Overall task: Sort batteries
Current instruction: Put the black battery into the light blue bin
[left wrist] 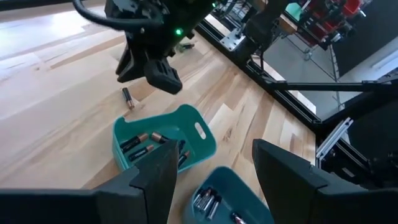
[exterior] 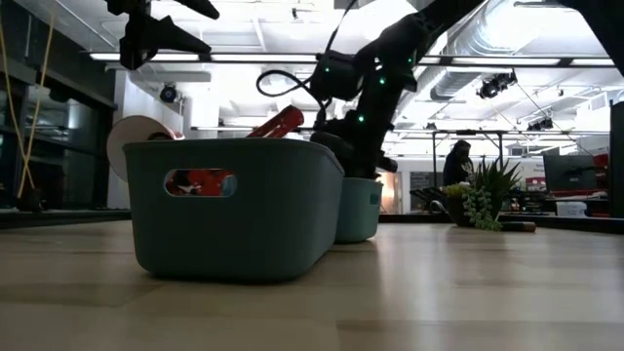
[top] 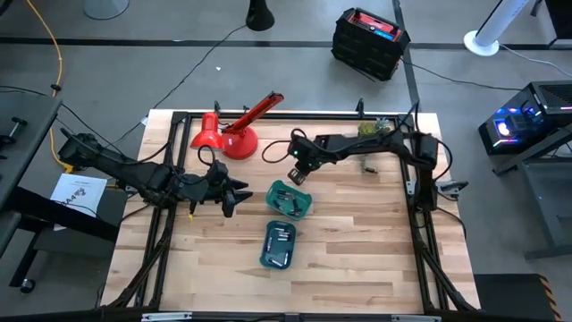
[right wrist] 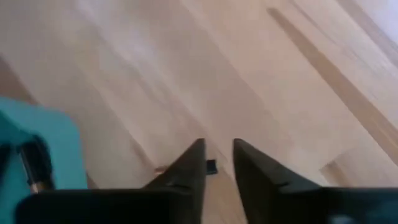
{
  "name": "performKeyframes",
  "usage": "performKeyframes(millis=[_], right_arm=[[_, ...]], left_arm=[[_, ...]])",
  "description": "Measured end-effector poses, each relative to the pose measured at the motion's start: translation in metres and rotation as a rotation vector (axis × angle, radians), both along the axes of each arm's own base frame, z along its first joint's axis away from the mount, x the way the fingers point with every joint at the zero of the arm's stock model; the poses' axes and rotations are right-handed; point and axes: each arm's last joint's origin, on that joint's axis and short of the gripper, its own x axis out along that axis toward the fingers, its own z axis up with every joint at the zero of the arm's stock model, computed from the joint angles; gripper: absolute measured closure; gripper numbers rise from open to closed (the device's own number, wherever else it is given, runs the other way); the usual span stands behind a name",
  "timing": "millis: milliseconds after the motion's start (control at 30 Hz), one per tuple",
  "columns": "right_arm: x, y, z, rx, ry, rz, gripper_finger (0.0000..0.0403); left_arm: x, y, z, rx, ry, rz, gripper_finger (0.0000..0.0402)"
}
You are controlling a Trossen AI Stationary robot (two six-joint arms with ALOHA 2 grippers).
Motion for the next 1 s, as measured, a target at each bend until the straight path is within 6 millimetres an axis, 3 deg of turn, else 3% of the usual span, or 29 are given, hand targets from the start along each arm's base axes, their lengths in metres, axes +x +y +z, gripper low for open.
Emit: performKeyframes(millis=[200,367,467,767,1000], right_arm=[[0.001,-0.001,-0.009,-0.011,0.029,0.013,0.0394],[0.004,0.000,-0.031,0.048,0.073,0.008,0.0402],[0.006,0.003,-0.034,0.058,0.075,-0.002,0.0402],[0.003,0.028,-0.035,0.031,0.172,0.045,0.0403],[-0.004,0.039,-0.011,-0.031,0.153,-0.015,0.0403]], left_arm=[[0.000,0.000,0.000,0.001,-0.001,0.006,0.0204],[0.000,0.000,0.000,-0.004,-0.004,0.013,0.0204],[0.000,0.000,0.000,-0.004,-0.005,0.015,0.0204],[0.000,0.000,0.000,0.005,-0.002,0.011,0.0204],[0.000,0.000,0.000,0.006,0.000,0.011,0.0204]])
